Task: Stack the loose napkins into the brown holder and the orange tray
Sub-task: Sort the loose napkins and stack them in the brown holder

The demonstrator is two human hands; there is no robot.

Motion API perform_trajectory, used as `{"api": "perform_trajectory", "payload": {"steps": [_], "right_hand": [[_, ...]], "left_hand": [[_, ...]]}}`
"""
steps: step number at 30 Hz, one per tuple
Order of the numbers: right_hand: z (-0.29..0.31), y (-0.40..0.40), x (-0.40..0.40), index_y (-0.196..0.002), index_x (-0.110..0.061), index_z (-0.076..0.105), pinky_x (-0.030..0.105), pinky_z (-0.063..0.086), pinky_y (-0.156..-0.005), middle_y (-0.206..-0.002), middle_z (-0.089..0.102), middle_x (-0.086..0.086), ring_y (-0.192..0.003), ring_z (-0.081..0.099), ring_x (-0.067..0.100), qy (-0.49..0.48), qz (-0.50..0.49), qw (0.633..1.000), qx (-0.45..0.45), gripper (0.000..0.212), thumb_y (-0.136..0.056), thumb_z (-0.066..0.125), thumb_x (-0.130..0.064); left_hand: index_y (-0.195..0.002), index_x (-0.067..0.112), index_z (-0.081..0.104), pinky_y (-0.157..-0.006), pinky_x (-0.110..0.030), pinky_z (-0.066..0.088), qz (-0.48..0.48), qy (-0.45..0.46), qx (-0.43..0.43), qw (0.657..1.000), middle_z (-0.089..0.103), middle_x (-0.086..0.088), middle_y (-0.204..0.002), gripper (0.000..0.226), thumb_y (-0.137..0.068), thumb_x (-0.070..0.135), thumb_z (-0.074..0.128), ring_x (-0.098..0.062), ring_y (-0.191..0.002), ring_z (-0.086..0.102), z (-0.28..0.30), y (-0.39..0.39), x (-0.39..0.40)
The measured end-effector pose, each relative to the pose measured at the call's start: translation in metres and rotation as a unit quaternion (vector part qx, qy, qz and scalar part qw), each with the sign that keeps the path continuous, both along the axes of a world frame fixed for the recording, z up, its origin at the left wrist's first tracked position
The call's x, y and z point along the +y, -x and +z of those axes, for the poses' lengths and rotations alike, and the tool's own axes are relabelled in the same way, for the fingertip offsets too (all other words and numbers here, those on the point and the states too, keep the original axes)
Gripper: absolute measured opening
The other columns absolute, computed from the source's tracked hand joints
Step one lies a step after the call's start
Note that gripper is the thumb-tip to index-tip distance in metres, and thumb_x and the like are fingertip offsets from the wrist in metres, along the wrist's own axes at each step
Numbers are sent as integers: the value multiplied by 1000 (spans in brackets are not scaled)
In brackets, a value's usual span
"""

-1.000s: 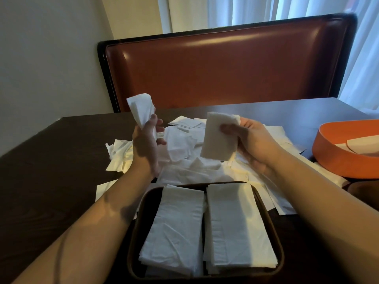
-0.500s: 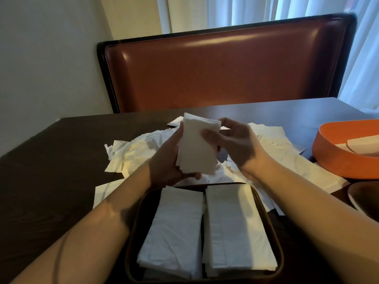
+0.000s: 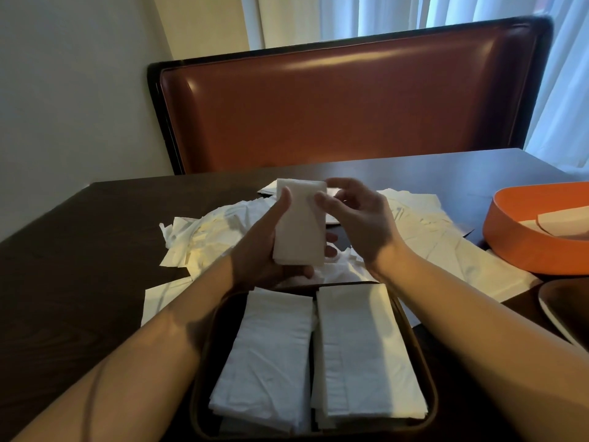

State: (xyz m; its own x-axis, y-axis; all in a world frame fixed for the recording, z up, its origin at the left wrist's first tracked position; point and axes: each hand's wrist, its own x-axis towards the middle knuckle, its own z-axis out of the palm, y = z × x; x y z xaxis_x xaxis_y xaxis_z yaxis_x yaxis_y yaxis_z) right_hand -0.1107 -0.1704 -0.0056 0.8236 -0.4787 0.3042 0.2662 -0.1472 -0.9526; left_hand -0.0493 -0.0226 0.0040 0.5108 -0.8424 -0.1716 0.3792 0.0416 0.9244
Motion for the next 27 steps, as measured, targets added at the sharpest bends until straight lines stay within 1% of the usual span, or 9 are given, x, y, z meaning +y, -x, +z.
{"api": "perform_trajectory", "payload": {"steps": [3,6,8,11,14,17,20,22,27], "right_hand": [[-5,-4,-6,-129,-19,55,5,44,-64,-97,64,3,-83,60,8,119,-46,992,8,40,-93,67,-30],[-15,-9,-8,-138,-22,45,9,44,-64,-108,59,1,-88,60,9,182,-41,981,55,51,-92,66,-31],[-21,-10,-9,-139,-22,42,14,45,-68,-111,57,0,-89,60,9,201,-28,976,83,54,-92,66,-33],[-24,-14,-7,-134,-21,50,13,45,-71,-109,60,-3,-92,61,11,264,0,958,108,46,-93,64,-38],[-28,-18,-1,-126,-21,58,13,46,-74,-103,59,-8,-89,57,7,355,30,925,130,38,-94,62,-40],[-34,-20,1,-123,-22,62,19,46,-75,-103,59,-10,-93,57,8,380,34,913,144,33,-95,61,-40],[-32,-20,0,-114,-17,68,11,45,-64,-96,67,-6,-83,62,8,256,50,958,120,26,-95,62,-34],[-26,-20,1,-108,-18,69,9,44,-59,-90,68,-5,-75,61,7,209,74,967,123,19,-95,63,-31],[-20,-39,7,-119,-19,64,23,40,-73,-101,62,-7,-93,58,11,373,54,912,164,29,-96,60,-37]], "left_hand": [[-117,18,63,-59,-30,51,112,64,8,992,71,-12,-93,60,-83,65,47,-25,-81,68,0,-10,5],[-119,20,63,-69,-33,54,281,136,41,949,74,-10,-90,48,-87,55,57,-25,-82,71,5,-23,12],[-118,22,63,-68,-33,57,367,168,26,915,74,-7,-88,36,-90,45,61,-22,-82,71,8,-29,16],[-109,25,60,-62,-30,56,459,124,-17,879,69,-3,-87,19,-92,33,62,-16,-80,68,6,-36,19],[-98,23,56,-60,-29,56,499,77,-14,863,65,-5,-93,10,-93,30,61,-16,-83,66,1,-41,16],[-99,23,55,-62,-31,56,506,77,-26,859,65,-6,-96,12,-93,31,62,-17,-85,66,-2,-43,14],[-100,24,58,-61,-31,54,498,110,-21,860,65,-6,-95,12,-92,32,61,-19,-88,65,0,-42,15],[-104,25,58,-63,-31,53,493,129,-11,860,65,-6,-98,14,-92,33,60,-19,-91,64,2,-43,17],[-108,26,58,-68,-32,52,491,147,2,859,64,-6,-99,16,-93,32,58,-19,-93,62,5,-45,21]]}}
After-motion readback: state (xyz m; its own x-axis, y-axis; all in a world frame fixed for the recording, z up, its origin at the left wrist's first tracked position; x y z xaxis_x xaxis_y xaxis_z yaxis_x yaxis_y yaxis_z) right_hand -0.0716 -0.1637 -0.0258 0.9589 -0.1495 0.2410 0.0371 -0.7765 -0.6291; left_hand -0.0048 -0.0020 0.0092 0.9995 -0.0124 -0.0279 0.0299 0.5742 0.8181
